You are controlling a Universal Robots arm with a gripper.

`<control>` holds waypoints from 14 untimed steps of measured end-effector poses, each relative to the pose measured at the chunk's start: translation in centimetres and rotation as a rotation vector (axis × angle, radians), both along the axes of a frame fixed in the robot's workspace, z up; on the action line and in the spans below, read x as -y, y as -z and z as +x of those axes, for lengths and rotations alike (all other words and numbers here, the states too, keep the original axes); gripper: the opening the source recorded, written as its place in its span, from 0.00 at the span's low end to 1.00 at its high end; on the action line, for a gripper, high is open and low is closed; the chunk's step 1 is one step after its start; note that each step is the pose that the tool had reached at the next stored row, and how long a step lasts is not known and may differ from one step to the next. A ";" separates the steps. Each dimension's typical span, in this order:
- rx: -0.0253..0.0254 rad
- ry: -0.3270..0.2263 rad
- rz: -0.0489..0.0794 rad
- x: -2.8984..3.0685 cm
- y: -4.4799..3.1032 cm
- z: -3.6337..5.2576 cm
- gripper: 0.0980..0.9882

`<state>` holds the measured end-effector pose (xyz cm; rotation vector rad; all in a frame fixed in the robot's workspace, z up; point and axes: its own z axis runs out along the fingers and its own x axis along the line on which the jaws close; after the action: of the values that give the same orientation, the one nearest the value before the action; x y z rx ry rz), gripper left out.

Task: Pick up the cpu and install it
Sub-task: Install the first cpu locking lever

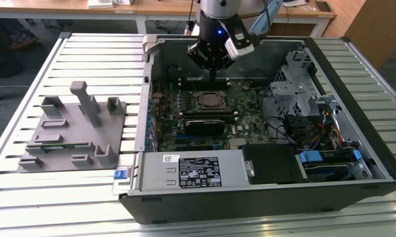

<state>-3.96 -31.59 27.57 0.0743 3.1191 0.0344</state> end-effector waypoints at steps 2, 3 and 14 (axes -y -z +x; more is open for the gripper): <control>0.0000 0.000 0.000 0.00 0.01 -0.43 0.01; 0.0000 0.000 0.000 0.00 0.01 -0.63 0.01; 0.0000 -0.003 0.000 0.03 0.06 -2.96 0.01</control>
<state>-6.92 -31.62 27.51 0.0689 3.1192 0.0344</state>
